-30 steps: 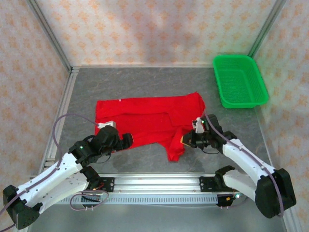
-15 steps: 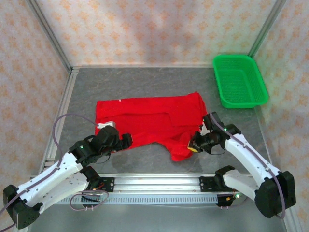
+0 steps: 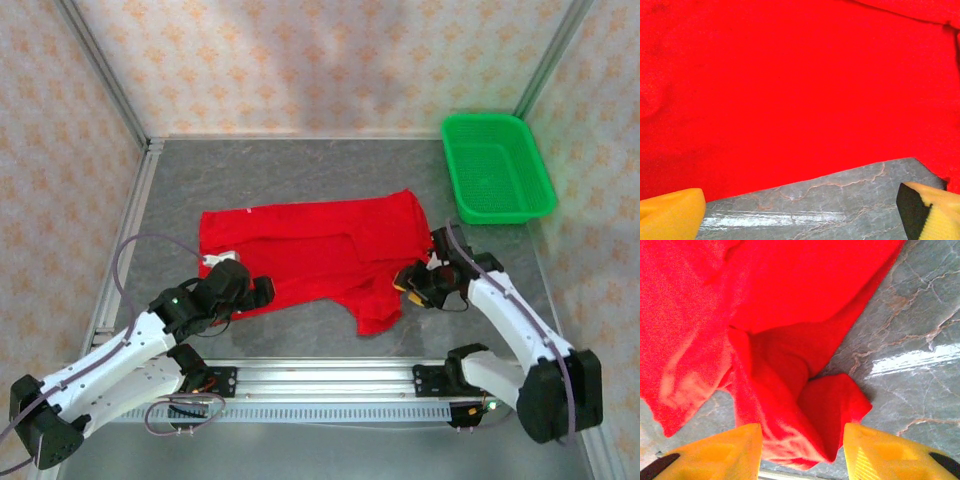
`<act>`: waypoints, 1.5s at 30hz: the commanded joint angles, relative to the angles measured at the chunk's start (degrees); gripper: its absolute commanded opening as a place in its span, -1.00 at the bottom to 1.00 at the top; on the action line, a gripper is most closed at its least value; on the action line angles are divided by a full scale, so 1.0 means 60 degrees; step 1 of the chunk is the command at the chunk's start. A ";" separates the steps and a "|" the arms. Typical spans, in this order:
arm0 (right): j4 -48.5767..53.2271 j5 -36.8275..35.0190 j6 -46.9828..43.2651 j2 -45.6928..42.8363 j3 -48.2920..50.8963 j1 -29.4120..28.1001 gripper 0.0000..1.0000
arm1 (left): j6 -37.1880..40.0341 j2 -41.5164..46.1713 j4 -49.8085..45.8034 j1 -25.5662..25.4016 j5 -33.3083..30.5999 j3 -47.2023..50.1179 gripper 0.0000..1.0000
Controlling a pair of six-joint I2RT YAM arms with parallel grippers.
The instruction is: Fold and stack the t-shirts
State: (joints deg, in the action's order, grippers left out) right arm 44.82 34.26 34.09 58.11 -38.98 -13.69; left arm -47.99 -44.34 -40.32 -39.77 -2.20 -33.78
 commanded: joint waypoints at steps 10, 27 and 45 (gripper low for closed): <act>0.0843 0.2631 0.3700 -0.4814 0.3108 -0.0008 -0.23 | -0.0238 -0.0761 -0.0218 0.0589 -0.0395 0.0340 1.00; -0.2940 0.1327 0.7134 -0.4636 0.5081 -0.2333 -0.25 | 0.1243 -0.3393 0.1405 0.2306 0.1013 0.0386 1.00; -0.5423 0.0581 0.7864 -0.3015 0.5483 -0.2611 -0.36 | 0.1690 -0.3462 0.1684 0.2878 0.1424 0.0766 1.00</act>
State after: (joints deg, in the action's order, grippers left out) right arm 16.16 41.01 80.27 39.20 -7.20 -28.93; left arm -38.89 -64.66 -31.33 -23.09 6.04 -30.15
